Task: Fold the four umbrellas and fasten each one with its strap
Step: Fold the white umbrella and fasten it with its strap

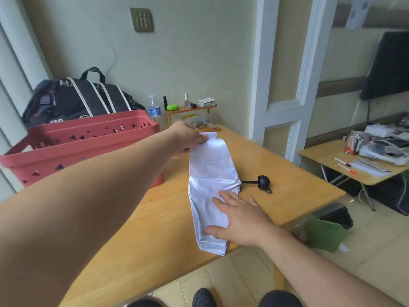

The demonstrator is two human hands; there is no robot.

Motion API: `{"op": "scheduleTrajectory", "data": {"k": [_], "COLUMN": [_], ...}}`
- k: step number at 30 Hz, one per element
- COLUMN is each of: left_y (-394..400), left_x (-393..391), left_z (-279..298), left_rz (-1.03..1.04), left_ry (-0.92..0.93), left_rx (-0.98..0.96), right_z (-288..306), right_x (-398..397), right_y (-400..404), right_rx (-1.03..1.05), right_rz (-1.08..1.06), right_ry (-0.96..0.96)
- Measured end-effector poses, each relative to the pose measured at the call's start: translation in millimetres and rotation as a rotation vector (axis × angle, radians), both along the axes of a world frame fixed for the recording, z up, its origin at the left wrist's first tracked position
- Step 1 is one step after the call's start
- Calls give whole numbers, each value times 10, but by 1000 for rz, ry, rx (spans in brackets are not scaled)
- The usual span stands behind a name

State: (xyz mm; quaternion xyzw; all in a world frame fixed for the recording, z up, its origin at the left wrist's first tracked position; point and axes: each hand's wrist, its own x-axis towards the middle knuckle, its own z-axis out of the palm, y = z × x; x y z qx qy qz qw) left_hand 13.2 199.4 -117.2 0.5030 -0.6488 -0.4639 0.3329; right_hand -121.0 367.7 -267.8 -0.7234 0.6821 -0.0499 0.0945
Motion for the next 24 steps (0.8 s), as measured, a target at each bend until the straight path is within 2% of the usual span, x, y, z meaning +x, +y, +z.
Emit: {"op": "scheduleTrajectory", "data": {"k": [3,5,8,11,18,24], "left_y": [-166,-219,-188,-148,-19,343], "left_x": [-33,-107,-199,-230,-96,149], "left_z": [-15,-33,-31,-15,-24,-85], "left_rz": [198,234,236,163,45,-71], "left_ry": [13,62,-2,-121,-198,-155], "left_rx": [-166,-192,-284,-444,-679,-703], "right_z": [-12,-18,-25,-24,-26,-1], "right_x": [-6,-15,-19,-23,-25,-30], "right_y": [-18,-28,-30,-34,-24,-13], "right_rx": [2,6,-8,-2,-45,-39], "right_rz": [6,8,8,8,-14,-2], "right_ry": [0,-5,-12,-12,-76,-45]}}
